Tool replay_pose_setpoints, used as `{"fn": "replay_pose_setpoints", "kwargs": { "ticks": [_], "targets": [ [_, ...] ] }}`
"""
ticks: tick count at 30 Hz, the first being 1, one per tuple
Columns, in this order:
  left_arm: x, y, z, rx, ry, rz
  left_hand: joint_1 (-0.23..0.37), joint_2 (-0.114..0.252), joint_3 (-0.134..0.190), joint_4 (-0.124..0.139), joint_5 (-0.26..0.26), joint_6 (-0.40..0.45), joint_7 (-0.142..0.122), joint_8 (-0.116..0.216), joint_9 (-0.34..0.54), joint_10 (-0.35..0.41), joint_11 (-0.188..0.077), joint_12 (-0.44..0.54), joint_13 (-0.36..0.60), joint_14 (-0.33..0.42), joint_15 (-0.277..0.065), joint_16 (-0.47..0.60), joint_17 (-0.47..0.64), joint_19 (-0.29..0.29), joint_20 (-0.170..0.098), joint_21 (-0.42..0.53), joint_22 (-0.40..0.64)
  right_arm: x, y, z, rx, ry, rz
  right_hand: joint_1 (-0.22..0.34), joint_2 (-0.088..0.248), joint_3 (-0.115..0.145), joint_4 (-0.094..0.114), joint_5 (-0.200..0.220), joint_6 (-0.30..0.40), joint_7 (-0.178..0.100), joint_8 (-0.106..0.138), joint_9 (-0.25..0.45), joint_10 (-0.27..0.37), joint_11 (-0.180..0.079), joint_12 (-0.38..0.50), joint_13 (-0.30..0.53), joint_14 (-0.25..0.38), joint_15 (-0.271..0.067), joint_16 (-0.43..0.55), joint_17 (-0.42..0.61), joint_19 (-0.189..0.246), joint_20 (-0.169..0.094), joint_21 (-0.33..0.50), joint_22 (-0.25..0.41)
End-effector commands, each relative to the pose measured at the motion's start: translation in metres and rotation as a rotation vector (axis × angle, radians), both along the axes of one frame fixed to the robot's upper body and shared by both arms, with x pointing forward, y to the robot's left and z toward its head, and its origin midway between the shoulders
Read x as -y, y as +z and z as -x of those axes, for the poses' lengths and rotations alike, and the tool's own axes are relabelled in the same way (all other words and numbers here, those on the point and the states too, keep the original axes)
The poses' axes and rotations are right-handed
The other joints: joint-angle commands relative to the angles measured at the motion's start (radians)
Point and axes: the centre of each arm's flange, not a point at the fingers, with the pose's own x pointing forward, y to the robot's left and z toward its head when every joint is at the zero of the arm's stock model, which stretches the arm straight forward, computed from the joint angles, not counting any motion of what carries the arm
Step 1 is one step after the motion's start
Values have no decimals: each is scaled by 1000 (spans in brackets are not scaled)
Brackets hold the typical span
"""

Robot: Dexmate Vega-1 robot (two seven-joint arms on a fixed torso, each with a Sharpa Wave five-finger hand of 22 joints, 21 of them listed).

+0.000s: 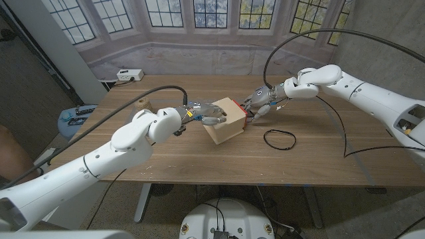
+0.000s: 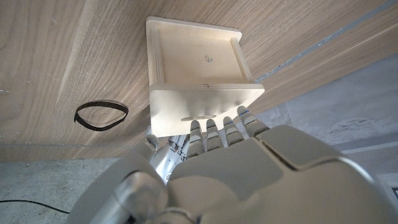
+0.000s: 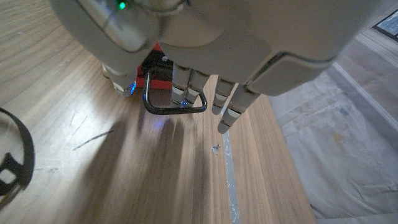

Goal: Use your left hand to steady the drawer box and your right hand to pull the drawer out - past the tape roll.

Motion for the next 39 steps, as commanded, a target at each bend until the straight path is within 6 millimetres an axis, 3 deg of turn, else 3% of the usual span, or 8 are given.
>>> {"fn": "replay_pose_setpoints", "kwargs": {
  "ticks": [1, 39],
  "targets": [
    [1, -4, -2, -40, -5, 16, -11, -1, 1, 3, 4, -2, 0, 1, 4, -2, 0, -1, 3, 2, -4, -1, 2, -2, -1, -2, 2, 0, -2, 4, 9, -2, -8, -5, 0, 5, -2, 3, 3, 6, -1, 1, -2, 5, -4, 1, 0, 1, 0, -1, -5, 3, 2, 4],
    [-1, -3, -3, -85, -21, 12, -42, -3, 0, 5, 10, 17, -4, 8, 3, 49, -14, 15, 2, 69, -19, 18, -1, 1, -5, 5, 1, 4, -8, -6, 18, -20, 2, -10, 0, 8, -3, 4, -7, 12, -6, 1, -7, 12, -6, 1, -1, -2, -1, -1, -9, 1, 2, 4]
  ]
}}
